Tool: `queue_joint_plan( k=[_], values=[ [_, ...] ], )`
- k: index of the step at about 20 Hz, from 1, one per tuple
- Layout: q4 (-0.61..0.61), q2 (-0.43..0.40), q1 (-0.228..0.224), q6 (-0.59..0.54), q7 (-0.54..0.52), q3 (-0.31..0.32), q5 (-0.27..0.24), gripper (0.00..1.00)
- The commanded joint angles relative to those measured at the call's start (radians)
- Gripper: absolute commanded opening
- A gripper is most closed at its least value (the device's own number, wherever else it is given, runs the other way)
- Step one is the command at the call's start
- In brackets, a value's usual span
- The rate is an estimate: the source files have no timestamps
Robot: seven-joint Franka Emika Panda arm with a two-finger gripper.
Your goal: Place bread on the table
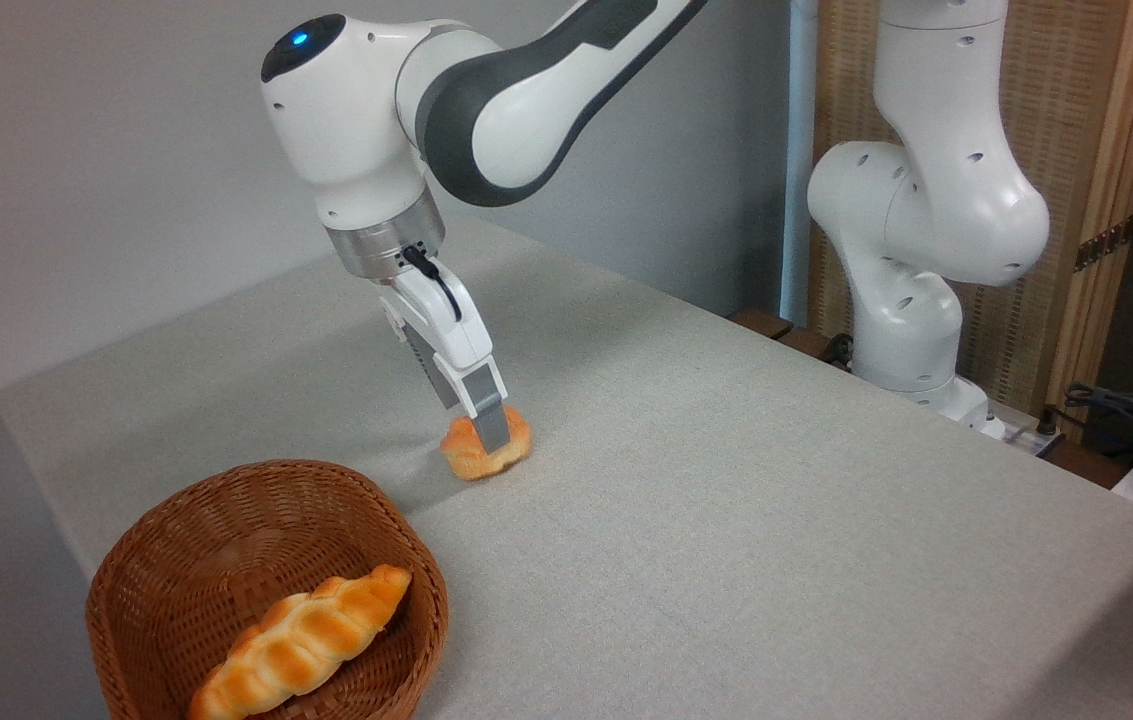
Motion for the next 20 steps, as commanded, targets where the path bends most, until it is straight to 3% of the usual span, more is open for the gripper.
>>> queue_joint_plan(
  k=[1,6,9,12,13,17,20],
  values=[
    [0.025,-0.037,0.001,0.011,0.011,0.004,0.112,1.00],
    [0.159,-0.037,0.041,-0.008,-0.020,0.015,0.123,1.00],
    [0.289,-0.028,0.107,-0.102,-0.005,0.013,0.120,1.00],
    [0.381,-0.013,0.109,-0.153,-0.006,0.062,0.102,1.00],
    [0.395,-0.013,0.109,-0.164,-0.006,0.068,0.075,1.00],
    [0.420,-0.008,0.103,-0.228,-0.005,0.074,0.070,1.00],
    [0.421,-0.008,0.046,-0.259,-0.002,0.129,0.076,1.00]
  ],
)
